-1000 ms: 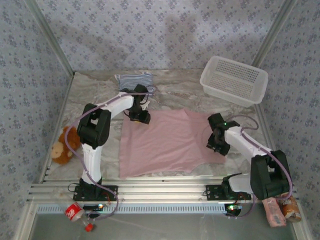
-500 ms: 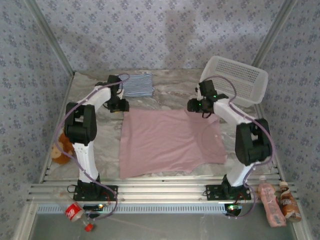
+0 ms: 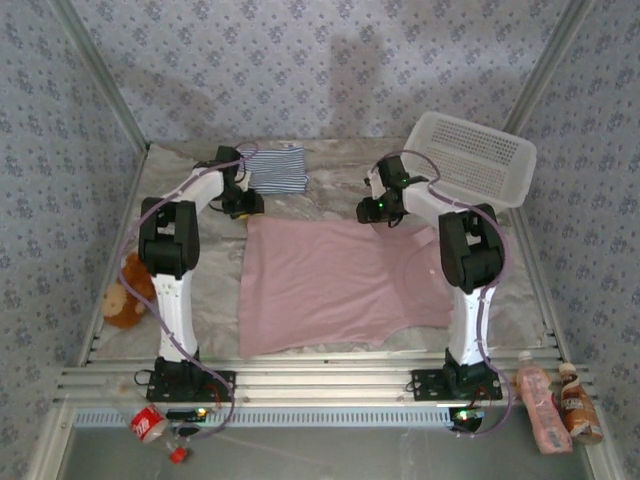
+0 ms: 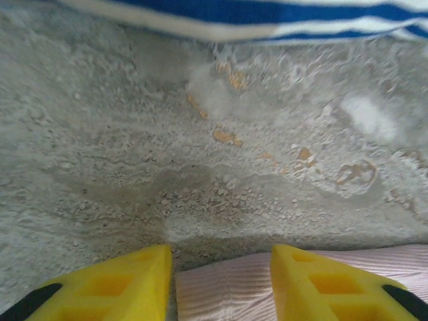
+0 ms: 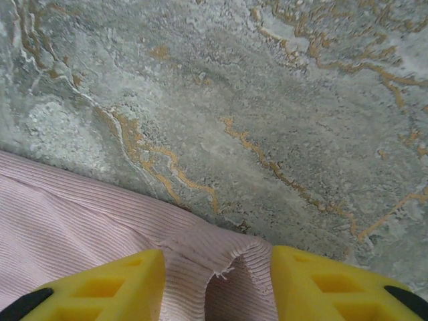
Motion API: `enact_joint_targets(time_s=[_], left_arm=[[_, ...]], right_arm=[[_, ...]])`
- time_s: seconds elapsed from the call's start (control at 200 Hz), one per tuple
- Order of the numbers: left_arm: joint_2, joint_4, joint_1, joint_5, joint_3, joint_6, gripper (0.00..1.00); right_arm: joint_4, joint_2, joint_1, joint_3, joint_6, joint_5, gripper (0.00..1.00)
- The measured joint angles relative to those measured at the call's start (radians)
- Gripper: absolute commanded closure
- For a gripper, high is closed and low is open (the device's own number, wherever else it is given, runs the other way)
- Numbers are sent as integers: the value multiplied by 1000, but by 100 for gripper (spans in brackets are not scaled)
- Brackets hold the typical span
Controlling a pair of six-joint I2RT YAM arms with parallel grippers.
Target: Fold and stack the tank tops
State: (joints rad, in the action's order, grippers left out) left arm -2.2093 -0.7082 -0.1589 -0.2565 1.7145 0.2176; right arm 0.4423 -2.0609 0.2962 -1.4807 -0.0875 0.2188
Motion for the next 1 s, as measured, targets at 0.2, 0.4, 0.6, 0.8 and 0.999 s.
enact_joint_targets(time_s=[0.2,0.4,0.6,0.8,0.999], left_arm=[[-6,-23,-5,-5,11,-18,66],[-28,-58,-11,-6,47,-42,77],[-33,-66,-13,-36,57,-43,95],[-33,-114,-12,-35,134,-45,97],[-29,-154,-11,-36,240,-46,97]], right_arm=[[13,-41,1,-24,-1,7,59],[26,-63,1,-47,-5,11,74],[25,-69,-4,-52,-21,20,89],[15,-69,-27,-52,-39,53,91],[-24,-53,-66,-42,-55,96,91]])
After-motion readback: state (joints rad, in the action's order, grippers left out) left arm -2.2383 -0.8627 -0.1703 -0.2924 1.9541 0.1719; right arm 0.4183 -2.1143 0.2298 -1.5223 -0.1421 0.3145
